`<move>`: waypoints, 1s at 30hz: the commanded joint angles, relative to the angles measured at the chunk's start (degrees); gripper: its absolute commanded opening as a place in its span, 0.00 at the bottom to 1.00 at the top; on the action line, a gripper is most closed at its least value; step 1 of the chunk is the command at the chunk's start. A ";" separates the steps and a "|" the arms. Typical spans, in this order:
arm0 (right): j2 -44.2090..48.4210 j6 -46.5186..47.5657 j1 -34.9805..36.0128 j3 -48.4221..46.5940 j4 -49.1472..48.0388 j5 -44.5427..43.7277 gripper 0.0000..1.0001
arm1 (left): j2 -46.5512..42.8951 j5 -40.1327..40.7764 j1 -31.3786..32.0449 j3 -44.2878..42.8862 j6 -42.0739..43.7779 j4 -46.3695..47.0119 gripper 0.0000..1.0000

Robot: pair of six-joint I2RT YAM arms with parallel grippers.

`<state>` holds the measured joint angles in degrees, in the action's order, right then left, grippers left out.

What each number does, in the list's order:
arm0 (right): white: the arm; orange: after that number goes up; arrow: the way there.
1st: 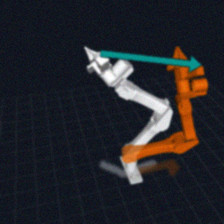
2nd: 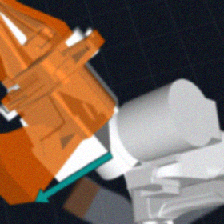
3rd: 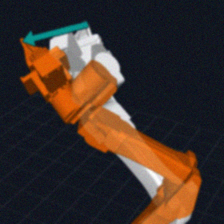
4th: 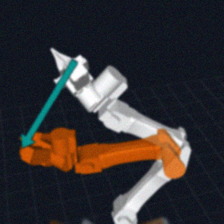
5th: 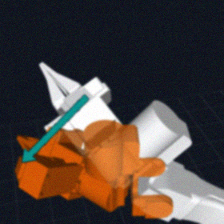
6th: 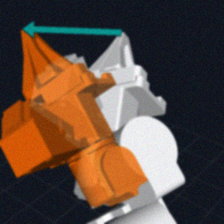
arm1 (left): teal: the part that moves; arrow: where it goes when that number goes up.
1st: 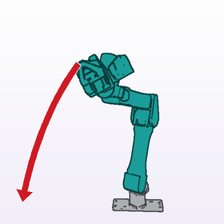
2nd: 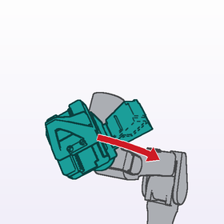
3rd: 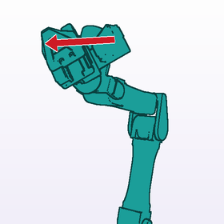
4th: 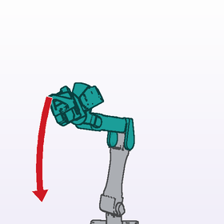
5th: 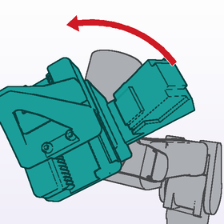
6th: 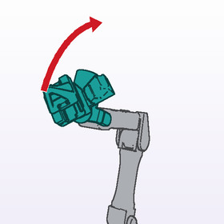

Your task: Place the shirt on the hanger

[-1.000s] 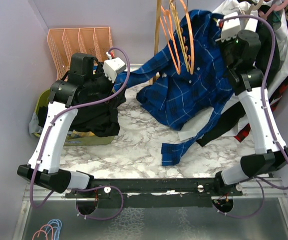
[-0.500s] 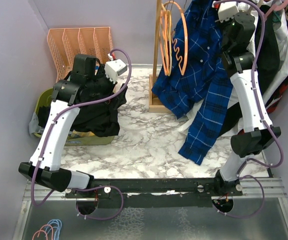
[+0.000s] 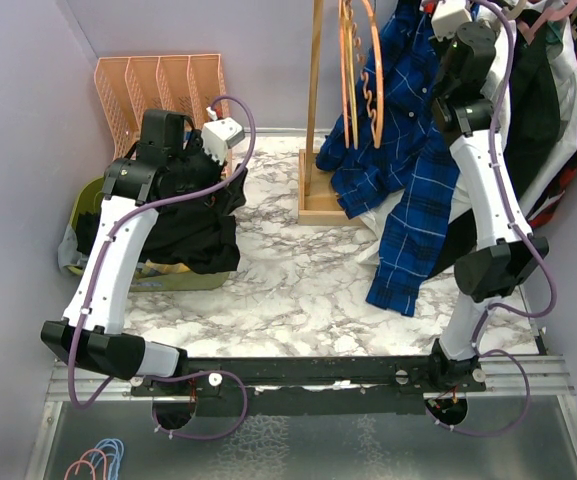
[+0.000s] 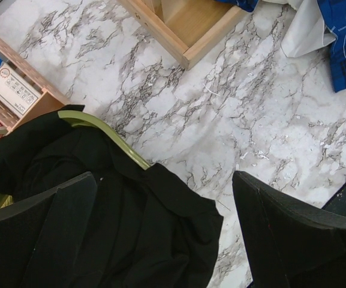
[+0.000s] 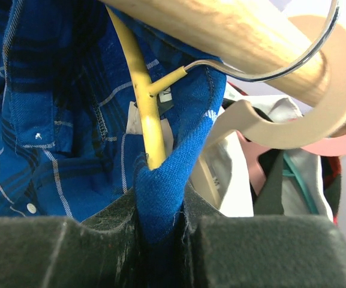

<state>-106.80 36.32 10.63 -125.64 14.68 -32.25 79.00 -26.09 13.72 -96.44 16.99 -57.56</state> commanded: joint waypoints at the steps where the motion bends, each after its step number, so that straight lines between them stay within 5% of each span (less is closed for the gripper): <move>1: -2.57 -0.64 -0.61 -3.29 -6.11 -0.05 0.01 | -0.23 -2.30 -1.92 1.13 -0.81 1.39 0.99; 19: -4.17 -8.26 -0.73 -3.87 8.78 17.55 0.01 | -0.42 -2.65 -3.25 2.93 -0.98 2.01 0.99; 27: 0.12 -11.07 -0.74 2.43 9.58 17.34 0.01 | -0.82 -2.94 -3.26 3.08 -0.60 1.55 0.99; 30: 4.55 -12.54 -0.74 4.78 8.64 17.27 0.11 | -0.87 -2.64 -3.26 1.78 1.02 -0.48 0.99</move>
<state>-106.21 27.03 9.23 -124.77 20.97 -21.15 78.98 -27.20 10.83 -93.71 16.60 -56.90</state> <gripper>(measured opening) 0.157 0.992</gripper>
